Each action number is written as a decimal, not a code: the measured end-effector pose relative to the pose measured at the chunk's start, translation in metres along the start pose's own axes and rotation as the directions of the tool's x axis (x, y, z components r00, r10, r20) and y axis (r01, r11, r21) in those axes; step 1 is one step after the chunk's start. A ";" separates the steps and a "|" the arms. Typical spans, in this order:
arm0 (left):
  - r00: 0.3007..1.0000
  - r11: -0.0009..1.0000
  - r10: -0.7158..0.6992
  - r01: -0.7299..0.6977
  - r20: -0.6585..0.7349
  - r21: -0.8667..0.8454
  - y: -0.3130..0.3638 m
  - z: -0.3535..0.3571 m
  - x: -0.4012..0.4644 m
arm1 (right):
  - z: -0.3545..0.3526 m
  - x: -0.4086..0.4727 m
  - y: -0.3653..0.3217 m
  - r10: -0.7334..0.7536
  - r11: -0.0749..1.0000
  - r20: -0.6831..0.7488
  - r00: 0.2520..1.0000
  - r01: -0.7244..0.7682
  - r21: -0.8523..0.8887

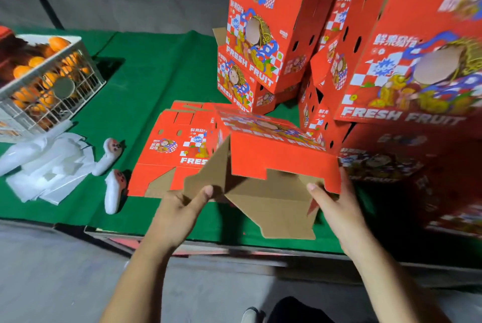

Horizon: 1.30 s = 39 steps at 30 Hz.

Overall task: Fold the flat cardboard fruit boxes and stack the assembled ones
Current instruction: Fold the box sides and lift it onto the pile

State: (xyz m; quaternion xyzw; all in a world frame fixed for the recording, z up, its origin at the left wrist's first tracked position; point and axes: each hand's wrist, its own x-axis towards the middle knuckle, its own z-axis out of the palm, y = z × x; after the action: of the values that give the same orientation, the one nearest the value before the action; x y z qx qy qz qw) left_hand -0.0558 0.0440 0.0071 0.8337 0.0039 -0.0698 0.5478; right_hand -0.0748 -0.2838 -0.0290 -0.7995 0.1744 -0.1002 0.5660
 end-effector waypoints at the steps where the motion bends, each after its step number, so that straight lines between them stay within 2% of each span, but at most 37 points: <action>1: 0.996 0.999 -0.005 0.001 0.085 0.047 -0.001 -0.002 -0.002 | -0.004 0.003 0.001 0.019 0.997 -0.041 0.999 -0.022 -0.076; 3: 0.974 0.978 0.005 -0.052 0.228 0.200 -0.004 -0.003 -0.004 | -0.009 0.009 0.001 0.048 0.981 -0.059 0.997 -0.058 -0.183; 5: 0.962 0.961 0.028 -0.101 0.273 0.257 -0.005 0.009 -0.007 | -0.006 0.012 -0.003 -0.015 0.959 -0.040 0.999 0.003 -0.284; 8: 0.985 0.998 0.033 -0.041 0.169 0.046 -0.005 0.035 -0.013 | 0.005 0.012 -0.011 -0.109 0.946 -0.104 0.989 0.071 -0.318; 10: 0.997 0.999 0.050 -0.050 0.050 -0.010 -0.004 0.049 -0.013 | 0.008 0.014 -0.016 -0.152 0.942 -0.115 0.982 0.109 -0.318; 14: 0.987 0.989 0.003 -0.026 -0.158 -0.144 0.017 0.054 -0.006 | 0.005 0.016 -0.026 -0.163 0.979 0.003 0.987 0.162 -0.120; 15: 0.985 0.979 -0.009 -0.026 -0.171 -0.202 0.025 0.054 -0.007 | 0.005 0.015 -0.030 -0.172 0.975 0.008 0.985 0.172 -0.138; 17: 0.989 0.940 -0.019 -0.032 -0.147 -0.339 0.038 0.059 -0.008 | 0.001 0.007 -0.041 -0.210 0.921 -0.056 0.976 0.178 -0.346; 19: 0.992 0.905 -0.024 -0.031 -0.125 -0.423 0.053 0.068 -0.011 | -0.004 -0.005 -0.054 -0.317 0.838 -0.107 0.942 0.226 -0.497; 21: 0.987 0.880 -0.034 -0.046 -0.159 -0.472 0.068 0.076 -0.012 | -0.007 -0.017 -0.067 -0.408 0.788 0.018 0.913 0.362 -0.498; 24: 0.980 0.836 -0.069 -0.046 -0.187 -0.547 0.086 0.081 -0.010 | -0.012 -0.027 -0.073 -0.425 0.701 0.239 0.873 0.484 -0.523; 27: 0.987 0.806 -0.069 -0.029 -0.142 -0.592 0.091 0.083 -0.008 | -0.017 -0.030 -0.071 -0.425 0.670 0.199 0.883 0.455 -0.586; 29: 0.987 0.784 -0.066 -0.039 -0.146 -0.619 0.091 0.089 -0.007 | -0.019 -0.037 -0.070 -0.436 0.688 0.172 0.884 0.450 -0.569; 31: 0.987 0.754 -0.077 -0.036 -0.143 -0.656 0.094 0.097 -0.010 | -0.017 -0.046 -0.069 -0.439 0.745 0.288 0.851 0.524 -0.413; 33: 0.986 0.729 -0.074 -0.048 -0.149 -0.683 0.097 0.115 -0.020 | -0.008 -0.057 -0.067 -0.391 0.833 0.438 0.809 0.514 -0.207; 34: 0.986 0.724 -0.061 -0.063 -0.155 -0.687 0.098 0.126 -0.025 | -0.003 -0.059 -0.064 -0.373 0.848 0.479 0.795 0.502 -0.173; 37: 0.984 0.732 -0.019 -0.107 -0.177 -0.673 0.092 0.149 -0.033 | 0.000 -0.054 -0.059 -0.356 0.825 0.481 0.801 0.511 -0.242; 39: 0.988 0.701 -0.013 -0.102 -0.156 -0.706 0.084 0.149 -0.033 | -0.006 -0.046 -0.059 -0.338 0.837 0.465 0.818 0.487 -0.249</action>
State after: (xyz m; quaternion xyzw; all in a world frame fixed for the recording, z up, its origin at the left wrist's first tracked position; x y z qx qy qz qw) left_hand -0.0979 -0.1231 0.0292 0.5601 0.0513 0.0126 0.8267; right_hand -0.1094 -0.2530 0.0302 -0.9100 -0.1113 -0.0224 0.3987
